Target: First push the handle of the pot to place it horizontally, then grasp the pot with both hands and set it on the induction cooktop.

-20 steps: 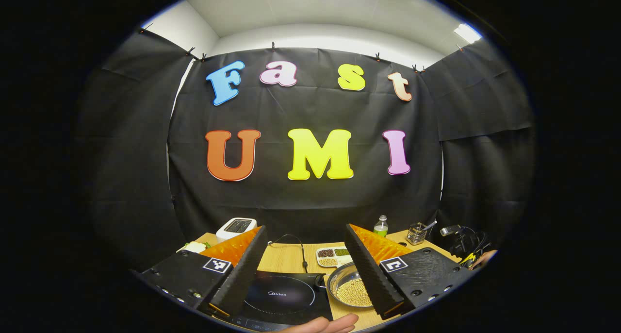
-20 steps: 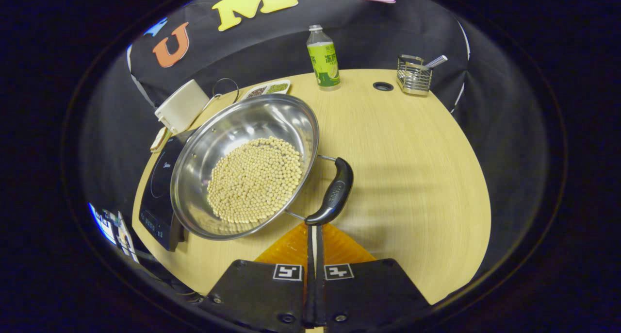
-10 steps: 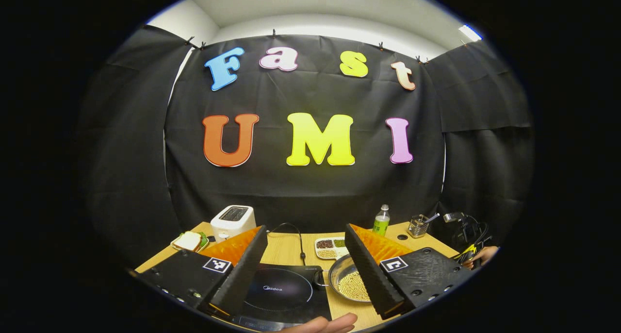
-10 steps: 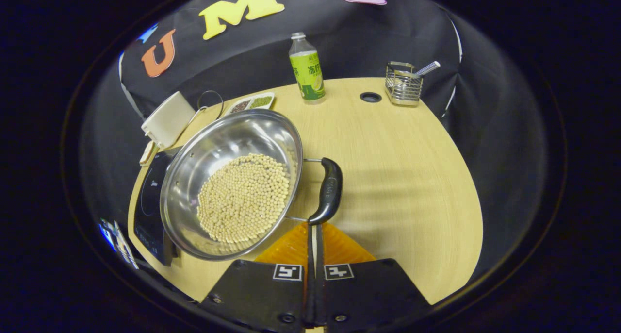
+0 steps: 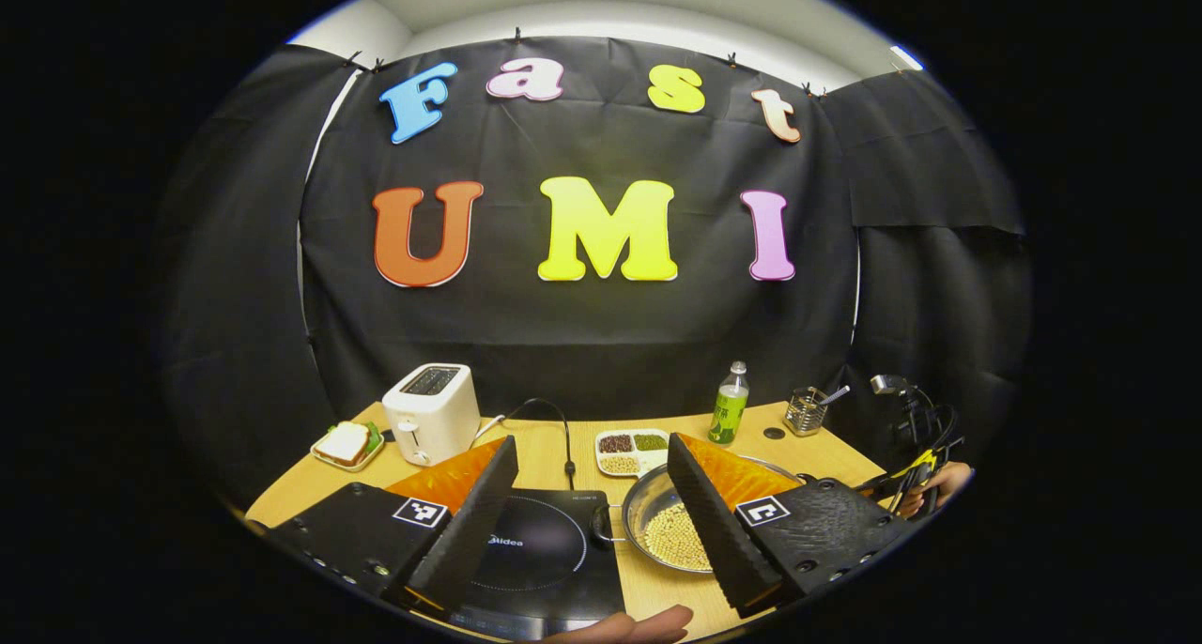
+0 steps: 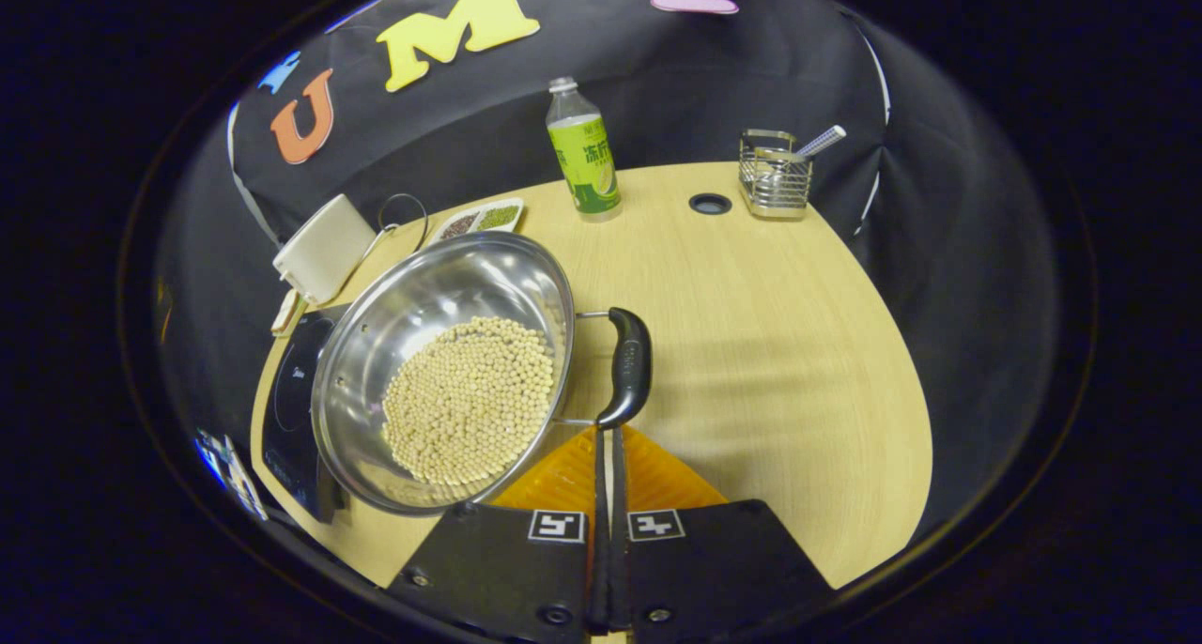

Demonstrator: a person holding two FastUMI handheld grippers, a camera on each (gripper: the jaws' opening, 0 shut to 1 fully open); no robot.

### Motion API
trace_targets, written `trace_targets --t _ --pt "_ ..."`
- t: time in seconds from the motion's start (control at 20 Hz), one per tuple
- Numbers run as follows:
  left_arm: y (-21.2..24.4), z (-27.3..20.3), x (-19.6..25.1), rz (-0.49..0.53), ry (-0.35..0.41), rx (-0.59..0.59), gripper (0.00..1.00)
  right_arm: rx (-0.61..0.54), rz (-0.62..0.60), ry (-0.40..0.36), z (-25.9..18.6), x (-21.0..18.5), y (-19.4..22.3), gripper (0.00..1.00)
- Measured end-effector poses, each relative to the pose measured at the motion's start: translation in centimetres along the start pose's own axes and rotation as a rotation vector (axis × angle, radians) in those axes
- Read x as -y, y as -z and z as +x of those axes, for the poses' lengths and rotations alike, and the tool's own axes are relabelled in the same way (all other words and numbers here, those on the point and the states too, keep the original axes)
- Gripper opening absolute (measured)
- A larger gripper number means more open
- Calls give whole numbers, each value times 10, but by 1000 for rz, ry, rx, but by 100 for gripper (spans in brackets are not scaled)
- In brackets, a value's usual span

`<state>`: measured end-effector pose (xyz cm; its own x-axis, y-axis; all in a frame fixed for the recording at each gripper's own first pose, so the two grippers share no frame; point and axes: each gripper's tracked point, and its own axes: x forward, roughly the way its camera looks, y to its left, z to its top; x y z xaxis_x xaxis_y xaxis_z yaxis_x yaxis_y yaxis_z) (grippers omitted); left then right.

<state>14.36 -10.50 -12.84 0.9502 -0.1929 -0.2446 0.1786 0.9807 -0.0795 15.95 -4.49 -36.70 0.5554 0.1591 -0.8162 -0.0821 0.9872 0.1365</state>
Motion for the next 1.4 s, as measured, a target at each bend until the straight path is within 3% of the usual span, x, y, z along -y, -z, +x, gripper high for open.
trace_targets --t 0.15,0.3,0.35,0.4,0.5,0.95,1.4 --pt "18 13 7 -5 9 -50 96 94 -25 18 -18 5 -16 1" --pt "38 25 10 6 4 -103 96 194 -65 16 -36 3 -31 12" --pt "44 28 13 2 8 -117 96 223 -66 27 -42 4 -39 35" --pt "51 31 15 -8 18 -134 96 242 -85 63 -43 10 -40 43" --pt "66 37 22 -35 37 -174 96 313 -87 97 -51 15 -55 93" --pt "128 73 31 -69 46 -358 96 311 -94 66 -34 2 -67 96" --pt "184 110 28 -63 35 -514 96 211 -74 55 28 6 -59 96"
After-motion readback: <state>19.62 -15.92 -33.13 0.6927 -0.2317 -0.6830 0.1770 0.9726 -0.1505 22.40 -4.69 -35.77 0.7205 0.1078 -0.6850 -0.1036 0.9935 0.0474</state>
